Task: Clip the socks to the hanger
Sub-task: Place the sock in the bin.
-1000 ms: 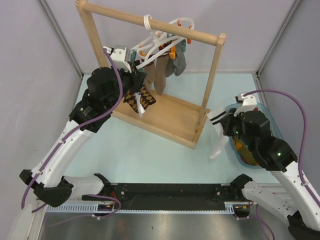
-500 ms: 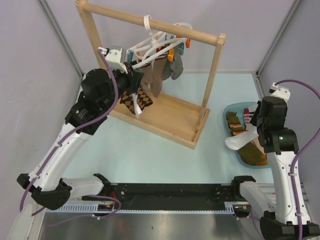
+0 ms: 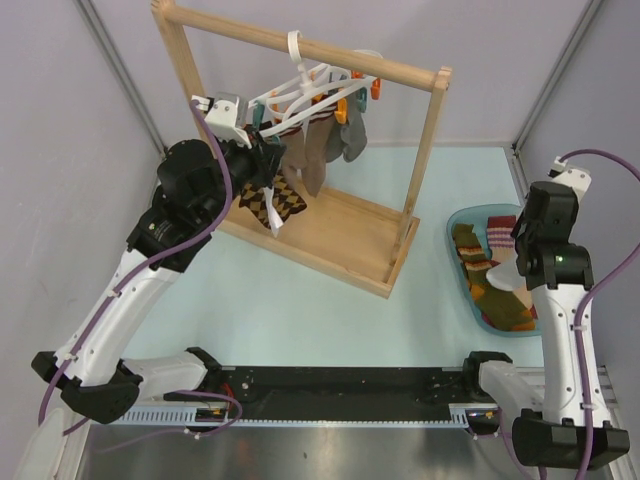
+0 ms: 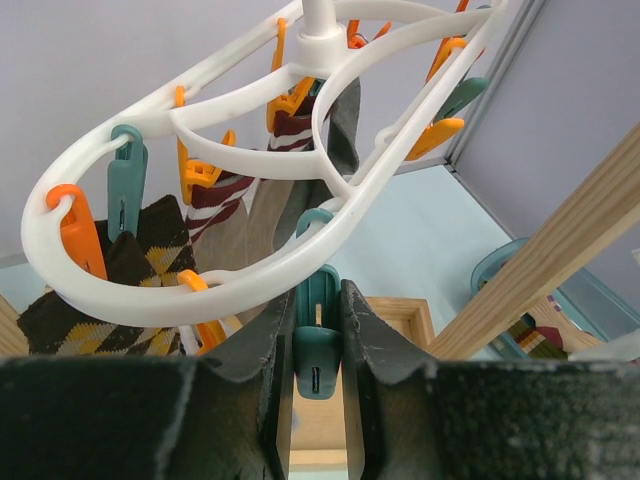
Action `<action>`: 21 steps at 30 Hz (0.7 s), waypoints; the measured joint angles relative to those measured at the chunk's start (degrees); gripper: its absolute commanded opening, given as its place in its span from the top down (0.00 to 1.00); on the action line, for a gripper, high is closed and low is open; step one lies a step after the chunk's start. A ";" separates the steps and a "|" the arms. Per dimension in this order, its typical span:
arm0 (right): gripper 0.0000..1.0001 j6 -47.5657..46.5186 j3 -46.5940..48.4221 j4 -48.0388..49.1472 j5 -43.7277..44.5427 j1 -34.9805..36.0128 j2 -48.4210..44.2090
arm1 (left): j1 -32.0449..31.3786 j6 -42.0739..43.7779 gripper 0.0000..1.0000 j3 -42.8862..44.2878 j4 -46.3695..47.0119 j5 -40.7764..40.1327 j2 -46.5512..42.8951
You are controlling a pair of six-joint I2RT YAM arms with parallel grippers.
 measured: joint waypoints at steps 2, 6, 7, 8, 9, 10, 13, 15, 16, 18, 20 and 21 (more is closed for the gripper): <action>1.00 -0.48 0.00 0.94 0.02 -0.42 -0.59 | 0.02 0.02 0.95 -0.04 0.00 0.17 -0.02; 1.00 -1.33 0.07 3.06 -0.48 -0.61 -4.00 | 0.17 0.13 0.95 -0.04 0.02 0.42 -0.07; 1.00 -1.40 0.13 3.15 -0.61 -0.66 -4.31 | 0.22 0.13 0.95 -0.04 0.04 0.44 -0.07; 1.00 -1.27 0.28 2.95 -0.92 -0.68 -4.55 | 0.24 0.13 0.95 -0.04 0.02 0.46 -0.07; 1.00 -0.94 0.35 2.82 -1.03 -0.68 -4.76 | 0.24 0.13 0.95 -0.04 0.04 0.46 -0.07; 1.00 -0.79 0.28 2.56 -1.07 -0.68 -4.76 | 0.24 0.13 0.95 -0.04 0.04 0.48 -0.07; 1.00 0.07 -1.51 1.97 -0.46 -0.68 -5.22 | 0.26 0.13 0.95 -0.04 0.04 0.50 -0.09; 1.00 0.17 -2.97 0.92 0.22 -0.68 -5.68 | 0.33 0.17 0.95 -0.04 0.04 0.52 -0.13; 1.00 0.31 -3.74 0.17 0.66 -0.68 -6.19 | 0.37 0.20 0.95 -0.04 0.04 0.55 -0.17; 1.00 0.37 -4.26 -0.52 1.05 -0.70 -6.84 | 0.46 0.24 0.95 -0.04 0.04 0.59 -0.22; 1.00 0.48 -4.55 -0.22 1.07 -0.70 -6.64 | 0.52 0.26 0.95 -0.04 0.04 0.68 -0.22; 1.00 0.55 -4.72 -0.04 1.01 -0.68 -6.29 | 0.52 0.24 0.95 -0.09 0.07 0.72 -0.22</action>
